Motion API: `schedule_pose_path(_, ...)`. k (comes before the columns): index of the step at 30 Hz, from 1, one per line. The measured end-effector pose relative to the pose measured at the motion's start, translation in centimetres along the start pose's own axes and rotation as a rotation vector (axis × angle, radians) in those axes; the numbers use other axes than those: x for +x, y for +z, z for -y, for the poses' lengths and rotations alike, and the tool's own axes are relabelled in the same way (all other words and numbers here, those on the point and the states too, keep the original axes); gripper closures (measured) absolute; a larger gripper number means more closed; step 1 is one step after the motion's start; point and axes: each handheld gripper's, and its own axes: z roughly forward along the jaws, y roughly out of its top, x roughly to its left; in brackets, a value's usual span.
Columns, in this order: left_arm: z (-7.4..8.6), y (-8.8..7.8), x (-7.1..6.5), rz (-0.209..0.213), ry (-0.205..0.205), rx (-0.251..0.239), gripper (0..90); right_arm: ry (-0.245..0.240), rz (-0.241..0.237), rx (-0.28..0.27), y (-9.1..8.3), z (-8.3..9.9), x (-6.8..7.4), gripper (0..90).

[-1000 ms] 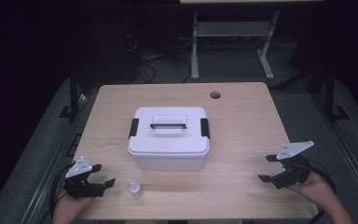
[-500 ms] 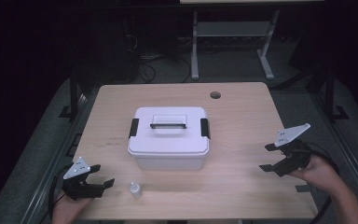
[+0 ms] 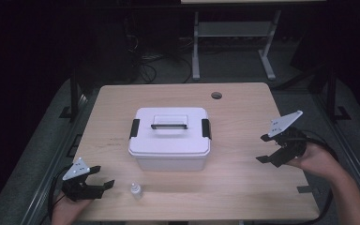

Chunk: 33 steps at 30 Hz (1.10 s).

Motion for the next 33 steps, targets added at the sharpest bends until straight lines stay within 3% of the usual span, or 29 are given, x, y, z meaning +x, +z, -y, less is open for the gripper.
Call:
schedule_pose_path(1, 0.0, 0.0, 0.0, -0.001, -0.002, -0.002, 17.0, -0.021, 0.004, 0.002, -0.1, -0.7, -0.1, 22.0)
schedule_pose_path(20, 0.1, -0.1, 0.1, 0.009, -0.004, -0.006, 17.0, -0.114, -0.018, 0.008, 0.0, -6.3, -0.2, 22.6)
schedule_pose_path(33, 0.0, -0.1, 0.2, 0.023, 0.001, -0.011, 17.0, -0.157, -0.025, 0.025, 0.4, -8.8, 0.2, 22.9)
